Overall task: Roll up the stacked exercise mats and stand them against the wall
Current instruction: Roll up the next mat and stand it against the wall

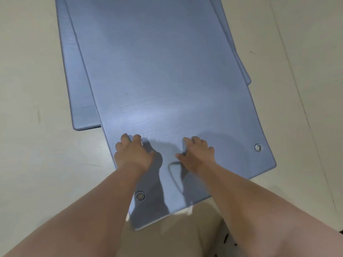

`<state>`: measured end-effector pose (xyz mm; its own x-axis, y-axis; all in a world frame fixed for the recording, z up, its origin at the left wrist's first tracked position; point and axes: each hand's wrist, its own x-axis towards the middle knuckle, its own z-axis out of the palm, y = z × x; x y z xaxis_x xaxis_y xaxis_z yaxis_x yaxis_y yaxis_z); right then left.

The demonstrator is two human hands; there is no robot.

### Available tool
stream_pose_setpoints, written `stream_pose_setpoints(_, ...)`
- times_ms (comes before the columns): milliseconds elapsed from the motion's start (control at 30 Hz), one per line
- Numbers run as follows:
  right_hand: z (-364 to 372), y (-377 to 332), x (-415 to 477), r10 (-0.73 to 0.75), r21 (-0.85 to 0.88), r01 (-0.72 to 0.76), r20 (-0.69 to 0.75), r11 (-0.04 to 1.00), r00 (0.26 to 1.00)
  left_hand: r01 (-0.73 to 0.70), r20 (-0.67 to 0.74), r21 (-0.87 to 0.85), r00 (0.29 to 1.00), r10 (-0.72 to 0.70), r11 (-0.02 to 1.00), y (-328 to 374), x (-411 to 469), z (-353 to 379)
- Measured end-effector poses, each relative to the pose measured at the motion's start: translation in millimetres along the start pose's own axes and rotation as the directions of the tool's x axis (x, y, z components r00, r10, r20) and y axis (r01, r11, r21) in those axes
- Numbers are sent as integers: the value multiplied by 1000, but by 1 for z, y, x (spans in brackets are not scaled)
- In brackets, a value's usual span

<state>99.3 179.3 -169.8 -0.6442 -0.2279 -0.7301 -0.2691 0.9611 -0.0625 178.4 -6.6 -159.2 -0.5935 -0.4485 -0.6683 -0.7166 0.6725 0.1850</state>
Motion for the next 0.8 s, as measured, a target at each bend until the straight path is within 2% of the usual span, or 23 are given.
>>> stream_pose_setpoints(67, 22, 9, 5, 9, -2, -9, -3, 1000, 1000, -30, -10, 77, 999, 31, 997, -13, 13, 19)
stream_pose_setpoints(167, 45, 32, -10, -60, -99, 61, 13, 993, 998, -89, -42, 232, 994, 101, 969, -28, 3, 33)
stream_pose_setpoints(233, 59, 50, -23, -106, -194, 112, 39, 975, 994, -193, -59, 342, 972, 226, 920, -34, -14, 40)
stream_pose_setpoints(300, 75, 65, -32, -100, -285, 119, 79, 951, 992, -344, 24, 412, 930, 368, 844, -37, -27, 51)
stream_pose_setpoints(367, 87, 76, -33, -83, -336, 109, 92, 935, 992, -440, 116, 408, 894, 432, 800, -38, -32, 65)
stream_pose_setpoints(467, 89, 82, -28, -147, -363, 166, 80, 917, 986, -469, 164, 382, 882, 441, 796, -35, -32, 76)
stream_pose_setpoints(667, 85, 80, -29, -362, -442, 396, 163, 805, 918, -484, 73, 406, 863, 500, 775, -33, -32, 66)
stream_pose_setpoints(800, 92, 56, -22, -479, -598, 502, 214, 625, 851, -503, 20, 378, 844, 536, 778, -33, -32, 64)
